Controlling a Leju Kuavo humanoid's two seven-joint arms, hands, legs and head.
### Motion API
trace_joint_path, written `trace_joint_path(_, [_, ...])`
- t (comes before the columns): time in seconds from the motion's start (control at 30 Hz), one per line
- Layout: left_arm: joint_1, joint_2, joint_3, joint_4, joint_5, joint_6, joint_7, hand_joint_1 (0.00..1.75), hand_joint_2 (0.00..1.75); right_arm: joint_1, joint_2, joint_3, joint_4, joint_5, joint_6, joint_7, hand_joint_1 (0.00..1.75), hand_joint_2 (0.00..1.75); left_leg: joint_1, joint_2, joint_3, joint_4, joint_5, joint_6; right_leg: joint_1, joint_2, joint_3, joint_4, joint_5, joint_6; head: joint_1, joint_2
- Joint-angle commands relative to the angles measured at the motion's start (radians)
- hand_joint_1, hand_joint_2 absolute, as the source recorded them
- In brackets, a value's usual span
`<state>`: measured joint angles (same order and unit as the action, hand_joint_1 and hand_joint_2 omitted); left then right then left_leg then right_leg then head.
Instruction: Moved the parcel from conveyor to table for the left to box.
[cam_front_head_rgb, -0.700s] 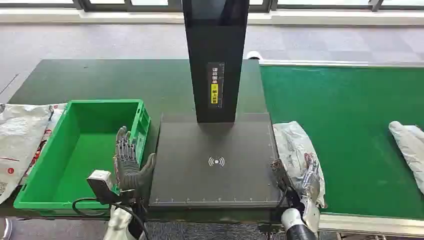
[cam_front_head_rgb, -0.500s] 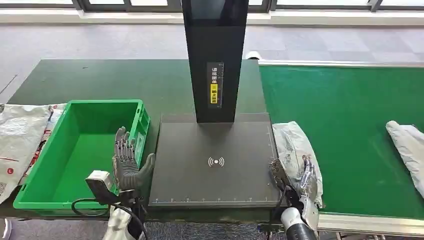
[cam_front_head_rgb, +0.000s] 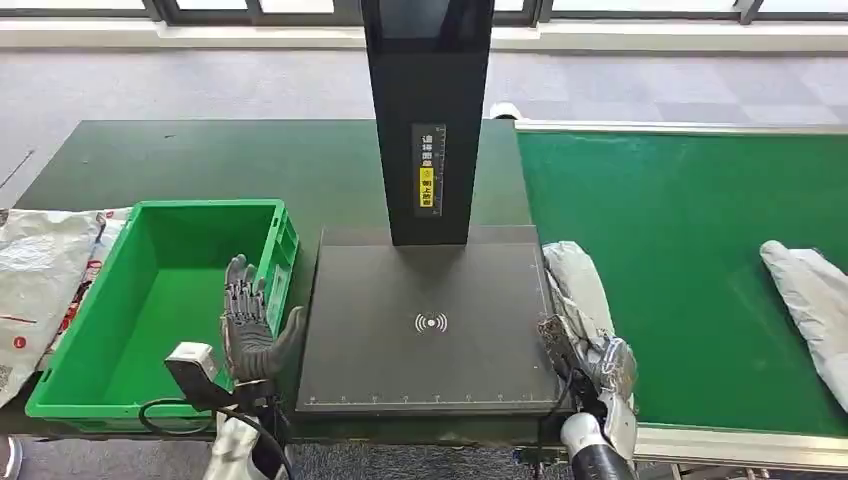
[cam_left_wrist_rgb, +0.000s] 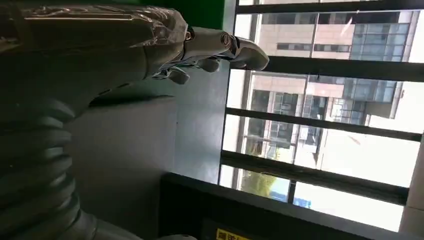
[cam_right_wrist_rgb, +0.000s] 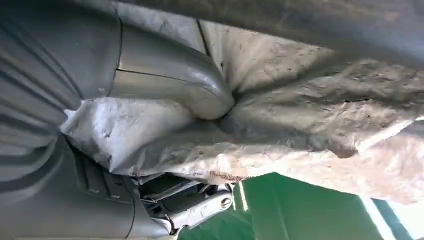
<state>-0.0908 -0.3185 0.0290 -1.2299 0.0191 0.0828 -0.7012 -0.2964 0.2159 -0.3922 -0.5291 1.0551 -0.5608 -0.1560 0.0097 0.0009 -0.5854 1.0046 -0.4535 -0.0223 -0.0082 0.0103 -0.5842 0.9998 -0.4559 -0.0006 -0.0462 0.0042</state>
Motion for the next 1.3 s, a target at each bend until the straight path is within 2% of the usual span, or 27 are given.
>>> trace_joint_path(0.03, [0.004,-0.031,0.083,-0.007,0.015,0.017,0.003,0.0,1.75,0.036,0.047,-0.077,-0.185,-0.07,-0.137,-0.179,1.75,1.75,0.0,0.001,0.001,-0.001,0.0,0.001,0.0,0.0,0.001,-0.001,0.0,0.0,0.0,0.0])
trace_joint_path(0.07, [0.004,-0.031,0.081,-0.007,0.016,0.019,0.003,0.0,1.75,0.052,0.116,-0.218,-0.325,-0.1,-0.137,-0.345,1.75,1.75,0.0,0.001,0.002,-0.001,0.0,0.001,0.0,0.0,0.001,-0.001,0.0,0.0,0.0,0.0])
trace_joint_path(0.1, [0.0,-0.031,0.077,0.0,0.014,0.018,0.003,0.0,1.75,0.045,0.133,-0.301,-0.377,-0.227,-0.137,-0.529,1.75,1.75,-0.001,0.0,0.001,-0.001,0.0,0.001,-0.001,-0.001,0.001,0.0,-0.001,0.0,0.0,0.0])
trace_joint_path(0.17, [-0.009,-0.031,0.072,0.013,0.014,0.017,0.003,0.0,1.75,0.115,0.133,-0.208,-0.575,-0.364,-0.137,-0.542,1.75,1.75,-0.002,-0.001,-0.001,0.0,0.0,0.001,-0.002,-0.001,-0.002,0.002,-0.001,0.0,0.0,0.0])
trace_joint_path(0.2, [-0.023,-0.031,0.065,0.033,0.012,0.012,0.003,0.0,1.75,0.183,0.133,-0.157,-0.761,-0.442,-0.137,-0.542,1.75,1.75,-0.002,-0.003,-0.003,0.0,0.0,0.001,-0.002,-0.003,-0.003,0.003,-0.001,0.0,0.0,0.0])
trace_joint_path(0.3, [-0.049,-0.031,0.048,0.066,0.009,0.004,0.003,0.0,1.75,0.234,0.133,-0.151,-0.948,-0.513,-0.137,-0.542,1.75,1.75,-0.002,-0.008,-0.002,0.0,0.0,0.0,-0.001,-0.009,-0.001,0.002,-0.003,0.0,0.0,0.0])
trace_joint_path(0.37, [-0.059,-0.031,0.046,0.076,0.009,0.003,0.003,0.0,1.75,0.255,0.133,-0.147,-1.016,-0.525,-0.137,-0.542,1.75,1.75,-0.002,-0.013,-0.004,0.0,0.001,0.0,-0.002,-0.013,-0.001,0.002,-0.004,0.001,0.0,0.0])
trace_joint_path(0.5, [-0.07,-0.031,0.053,0.09,0.004,-0.012,0.003,0.0,1.75,0.284,0.133,-0.133,-1.115,-0.524,-0.137,-0.542,1.75,1.75,-0.002,-0.009,-0.002,0.0,0.0,0.0,-0.001,-0.01,0.0,0.001,-0.004,0.0,0.0,0.0])
trace_joint_path(0.9, [-0.073,-0.031,0.054,0.092,0.007,-0.013,0.003,0.0,1.75,0.29,0.133,-0.108,-1.138,-0.539,-0.137,-0.542,1.75,1.75,-0.002,-0.007,-0.001,0.0,0.0,0.001,-0.002,-0.008,0.0,0.0,-0.002,0.0,0.0,0.0])
trace_joint_path(0.93, [-0.075,-0.031,0.054,0.094,0.008,-0.015,0.003,0.0,1.75,0.301,0.133,-0.072,-1.152,-0.546,-0.137,-0.542,1.75,1.75,-0.001,-0.007,-0.002,0.0,0.0,0.0,-0.001,-0.007,0.0,0.0,-0.002,0.0,0.0,0.0])
trace_joint_path(0.97, [-0.079,-0.031,0.048,0.092,0.009,-0.016,0.003,0.0,1.75,0.405,0.133,-0.014,-1.236,-0.577,-0.137,-0.542,1.75,1.75,-0.002,-0.007,-0.001,0.0,0.0,0.0,-0.001,-0.007,0.0,0.0,-0.002,0.0,0.0,0.0])
trace_joint_path(1.0, [-0.08,-0.031,0.058,0.099,0.008,-0.016,0.003,0.0,1.75,0.327,0.133,-0.021,-1.16,-0.543,-0.137,-0.542,1.75,1.75,-0.002,-0.007,-0.001,0.0,0.0,0.0,-0.002,-0.007,-0.001,0.001,-0.002,0.0,0.0,0.0])
trace_joint_path(1.03, [-0.077,-0.031,0.055,0.094,0.009,-0.014,0.003,0.0,1.75,0.311,0.133,0.035,-1.108,-0.522,-0.137,-0.542,1.75,1.75,-0.001,-0.009,-0.002,0.0,0.0,0.0,-0.001,-0.009,0.0,0.001,-0.003,0.0,0.0,0.0])
trace_joint_path(1.07, [-0.091,-0.029,0.061,0.107,0.009,-0.012,0.003,0.0,1.75,0.329,0.133,0.113,-1.129,-0.487,-0.137,-0.489,1.75,1.75,-0.001,-0.005,-0.001,-0.001,0.0,0.0,-0.001,-0.006,0.0,0.0,-0.002,0.0,0.0,0.0])
trace_joint_path(1.1, [-0.078,-0.031,0.063,0.096,0.004,-0.021,0.003,0.0,1.75,0.327,0.133,0.117,-1.073,-0.519,-0.137,-0.542,1.75,1.75,-0.001,-0.004,-0.001,0.0,-0.001,0.0,-0.001,-0.004,-0.001,0.0,-0.001,0.0,0.0,0.0])
trace_joint_path(1.13, [-0.078,-0.031,0.063,0.096,0.004,-0.021,0.003,0.0,1.75,0.327,0.133,0.117,-1.073,-0.519,-0.137,-0.542,1.75,1.75,-0.001,-0.002,0.0,0.0,-0.001,0.0,-0.001,-0.002,0.0,0.0,-0.001,0.0,0.0,0.0])
trace_joint_path(1.2, [-0.075,-0.031,0.071,0.093,-0.006,-0.037,0.003,0.0,1.75,0.282,0.133,0.343,-0.785,-0.407,-0.137,-0.542,1.75,1.75,-0.001,0.0,0.0,-0.001,-0.001,0.0,0.0,0.0,0.0,-0.001,-0.001,0.0,0.0,0.0])
trace_joint_path(1.23, [-0.078,-0.031,0.074,0.097,-0.012,-0.053,0.003,0.0,1.75,0.246,0.097,0.434,-0.686,-0.373,-0.001,-0.497,1.75,1.75,0.0,0.005,0.003,-0.002,-0.001,0.0,0.001,0.004,0.001,-0.003,0.001,-0.001,0.0,0.0])
trace_joint_path(1.3, [-0.101,-0.031,0.071,0.126,-0.025,-0.075,0.003,0.0,1.75,0.209,0.093,0.522,-0.603,-0.331,0.089,-0.498,1.75,1.75,0.001,0.007,0.003,-0.003,0.0,0.0,0.002,0.006,0.001,-0.003,0.002,-0.001,0.0,0.0])
